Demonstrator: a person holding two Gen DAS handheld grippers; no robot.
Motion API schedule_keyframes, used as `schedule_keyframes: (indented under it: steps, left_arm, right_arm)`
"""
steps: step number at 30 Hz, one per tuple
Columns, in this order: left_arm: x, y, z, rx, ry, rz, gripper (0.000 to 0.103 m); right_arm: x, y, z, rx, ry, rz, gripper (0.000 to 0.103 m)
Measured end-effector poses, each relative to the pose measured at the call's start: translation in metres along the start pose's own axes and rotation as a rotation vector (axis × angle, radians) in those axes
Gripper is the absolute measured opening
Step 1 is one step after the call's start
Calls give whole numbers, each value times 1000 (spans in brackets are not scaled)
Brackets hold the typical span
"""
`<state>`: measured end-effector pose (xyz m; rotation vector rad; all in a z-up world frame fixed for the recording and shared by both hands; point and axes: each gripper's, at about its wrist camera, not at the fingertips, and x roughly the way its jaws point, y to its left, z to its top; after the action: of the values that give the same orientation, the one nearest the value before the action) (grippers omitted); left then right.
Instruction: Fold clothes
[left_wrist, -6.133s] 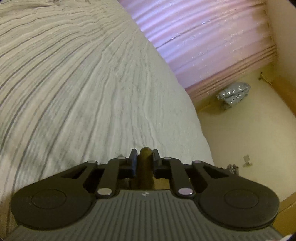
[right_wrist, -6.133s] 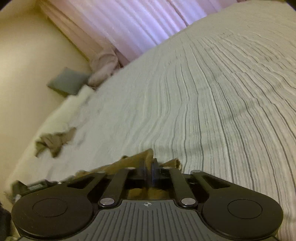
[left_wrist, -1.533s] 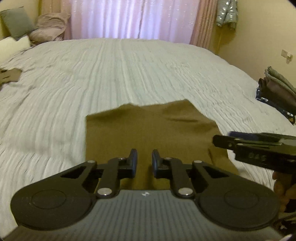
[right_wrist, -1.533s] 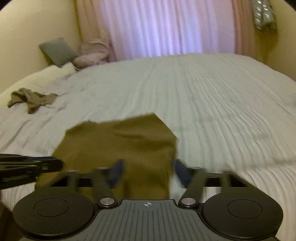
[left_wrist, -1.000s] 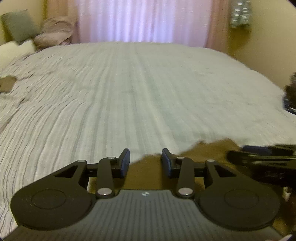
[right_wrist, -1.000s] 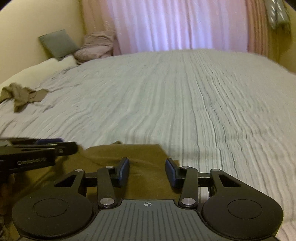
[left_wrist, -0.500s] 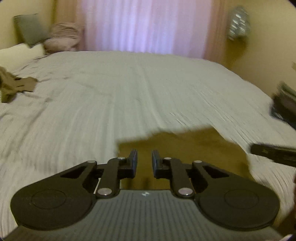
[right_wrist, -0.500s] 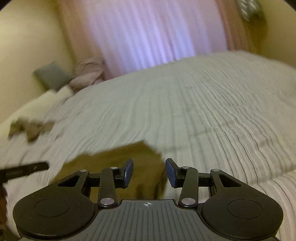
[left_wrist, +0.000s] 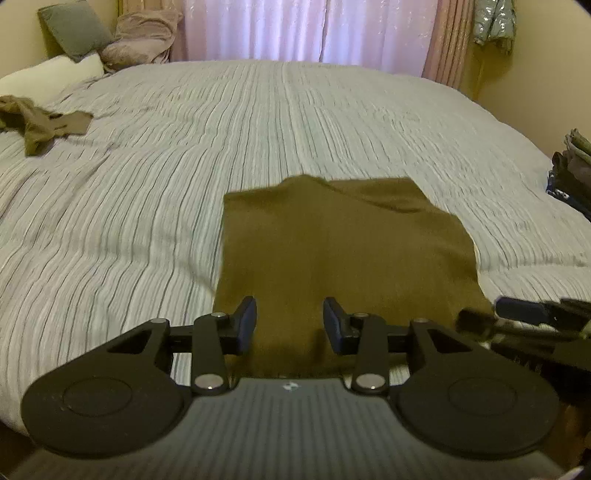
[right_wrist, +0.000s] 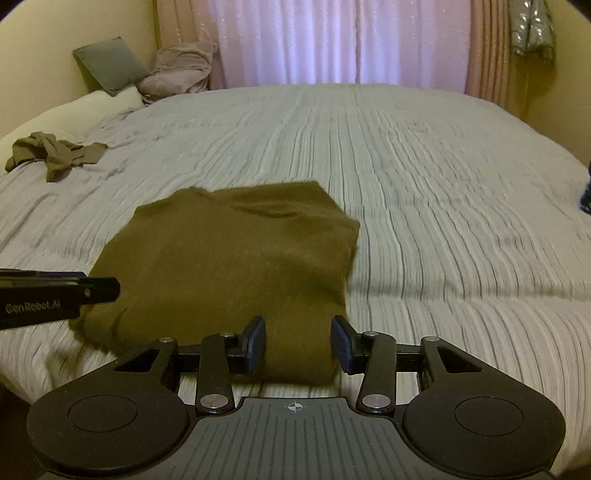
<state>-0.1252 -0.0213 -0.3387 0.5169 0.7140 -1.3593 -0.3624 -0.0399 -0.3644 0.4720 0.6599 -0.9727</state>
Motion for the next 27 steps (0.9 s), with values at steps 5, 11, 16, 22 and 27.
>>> schedule_keyframes:
  steps: [5,11,16,22,27]
  left_arm:
    - [-14,-1,-21,-2,65,13,43]
    - [-34,-5,-32,9,63,50,48]
    - [-46,-5,-35,14,47,64,50]
    - [-57,-6,-42,24,44,70,50]
    - [-66,-8,-45,34,35,62,50]
  right_arm:
    - [-14,13,-22,22,60,22,80]
    - [-30,22,-22,12,75,-1,80]
    - [-41,22,-25,18,72,-14,80]
    - [-51,25,-28,13,63,-2,80]
    - [-58,30,-29,3,55,7,80]
